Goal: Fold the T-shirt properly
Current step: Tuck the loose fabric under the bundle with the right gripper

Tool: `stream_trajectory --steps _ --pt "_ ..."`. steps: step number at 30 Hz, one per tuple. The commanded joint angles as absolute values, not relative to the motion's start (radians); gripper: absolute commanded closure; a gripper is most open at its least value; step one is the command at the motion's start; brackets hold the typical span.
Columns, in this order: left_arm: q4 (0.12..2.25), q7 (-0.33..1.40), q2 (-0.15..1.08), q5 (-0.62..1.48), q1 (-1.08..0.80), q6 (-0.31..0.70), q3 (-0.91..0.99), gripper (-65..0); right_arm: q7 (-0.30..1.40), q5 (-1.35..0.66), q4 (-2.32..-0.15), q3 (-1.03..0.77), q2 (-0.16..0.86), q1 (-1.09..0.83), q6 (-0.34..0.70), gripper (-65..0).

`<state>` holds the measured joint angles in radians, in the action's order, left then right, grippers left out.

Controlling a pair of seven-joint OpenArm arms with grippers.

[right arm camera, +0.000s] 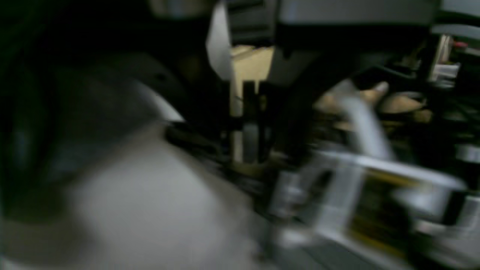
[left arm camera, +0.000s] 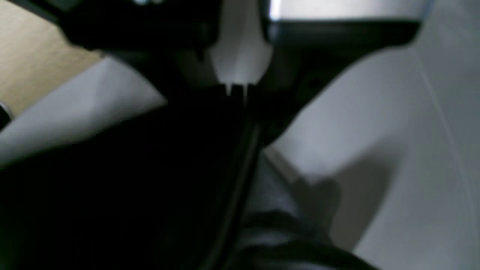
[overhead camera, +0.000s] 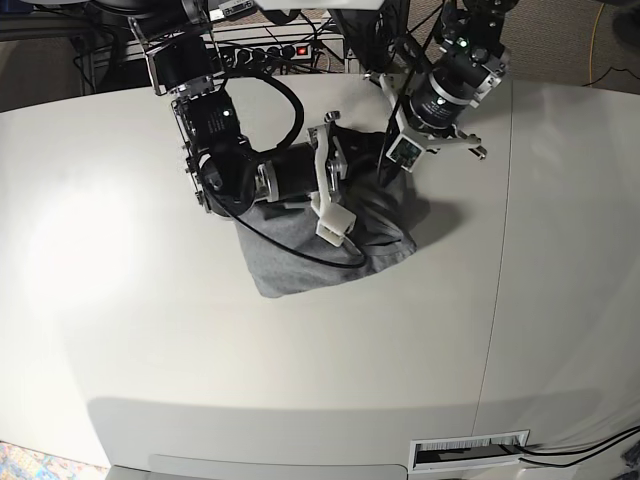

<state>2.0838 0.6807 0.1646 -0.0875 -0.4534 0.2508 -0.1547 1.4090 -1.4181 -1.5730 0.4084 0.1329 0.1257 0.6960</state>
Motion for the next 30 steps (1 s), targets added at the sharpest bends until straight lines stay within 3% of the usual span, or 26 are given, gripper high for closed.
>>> stream_trajectory --steps 1,11,17,30 --pt "2.105 0.657 0.164 -0.088 -0.453 0.242 -0.154 0.0 1.396 -1.484 -1.591 0.406 0.133 0.135 0.698 -4.4" --pt "2.105 0.654 0.165 -0.146 -0.471 0.242 -0.154 0.0 1.396 -1.478 -1.591 0.283 0.160 0.126 0.698 -4.7" --pt "2.105 0.653 0.164 -0.146 -0.471 0.224 -0.154 0.0 1.396 -1.484 -1.591 0.281 0.206 0.059 0.698 -16.8" --pt "2.103 0.656 0.164 -0.111 -0.471 0.225 -0.154 0.0 1.396 -1.484 -1.592 0.239 0.219 0.012 0.698 -16.8"
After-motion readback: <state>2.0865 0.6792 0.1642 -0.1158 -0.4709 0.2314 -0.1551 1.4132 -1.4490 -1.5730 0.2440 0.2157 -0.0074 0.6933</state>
